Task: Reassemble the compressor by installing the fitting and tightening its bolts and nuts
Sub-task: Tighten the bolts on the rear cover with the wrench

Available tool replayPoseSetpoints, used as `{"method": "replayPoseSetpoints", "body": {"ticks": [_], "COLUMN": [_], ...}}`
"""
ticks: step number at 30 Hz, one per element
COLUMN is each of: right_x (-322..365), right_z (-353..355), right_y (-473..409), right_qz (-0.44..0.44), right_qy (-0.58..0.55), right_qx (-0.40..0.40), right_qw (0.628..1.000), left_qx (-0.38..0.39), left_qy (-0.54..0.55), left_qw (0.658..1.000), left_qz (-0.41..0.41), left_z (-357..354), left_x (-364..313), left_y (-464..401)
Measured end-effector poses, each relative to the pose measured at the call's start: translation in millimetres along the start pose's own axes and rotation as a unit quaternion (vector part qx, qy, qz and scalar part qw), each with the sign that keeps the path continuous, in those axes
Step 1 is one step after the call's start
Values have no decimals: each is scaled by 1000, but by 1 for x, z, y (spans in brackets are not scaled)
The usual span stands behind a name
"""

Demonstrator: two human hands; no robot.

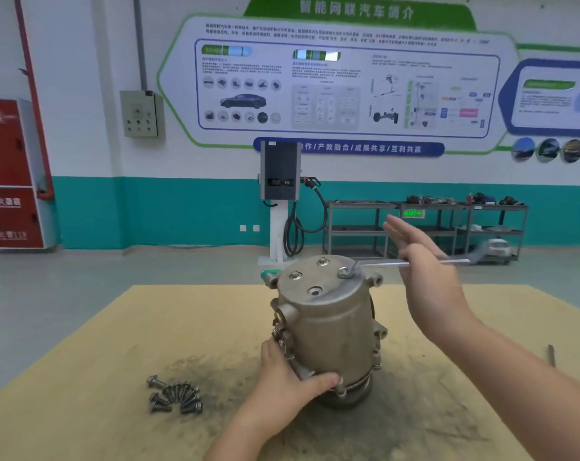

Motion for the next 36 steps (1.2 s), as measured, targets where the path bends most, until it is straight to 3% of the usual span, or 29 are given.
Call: {"method": "replayPoseSetpoints", "body": {"ticks": [3, 6, 9, 12, 14, 16, 20, 23, 25, 28, 30, 32, 34, 36], "right_x": [10, 7, -8, -27, -38, -41, -39, -42, -38, -32, -39, -47, -53, -58], "right_z": [19, 41, 59, 76, 70, 60, 56, 58, 63, 50, 41, 31, 22, 20], "right_y": [18, 21, 24, 23, 22, 22, 25, 20, 10, 3, 3, 2, 0, -3], "right_qz": [88, 100, 67, -27, -119, -155, -94, -85, -38, 20, 26, 23, -3, -31], "right_qy": [-18, -9, 30, 60, -58, -191, -289, -397, -344, -138, -62, -91, -167, -218], "right_qx": [-43, -53, -82, -107, -91, -100, -140, -173, -186, -149, -130, -107, -104, -120], "right_qw": [995, 993, 994, 992, 987, 964, 942, 897, 920, 979, 989, 990, 980, 968], "left_qx": [24, -4, -31, -39, -40, -45, -35, -4, 63, 147, 62, -139, -300, -368], "left_qy": [-7, -55, -94, -115, -127, -140, -144, -127, -99, -54, -6, -24, -115, -190], "left_qw": [1000, 998, 995, 992, 991, 989, 989, 992, 992, 987, 998, 986, 930, 868], "left_qz": [-5, -15, -29, -23, -17, -16, 4, 23, 35, 27, 29, 83, 179, 274], "left_z": [-6, -10, -11, -14, -15, -13, -13, -9, -5, 12, 45, 102, 156, 192], "left_x": [-8, -18, -27, -31, -32, -33, -32, -31, -26, -29, -31, -13, 16, 48], "left_y": [5, 12, 15, 17, 18, 19, 22, 23, 25, 28, 22, 17, 30, 41]}}
Point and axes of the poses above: each hand's wrist, its own y-axis away from the middle knuckle, its own z-axis out of the back of the hand, x = y × z, the point moved 9 cm from there along -y, towards the middle knuckle, and after that the axes turned 9 degrees about z, right-handed, at the moved point
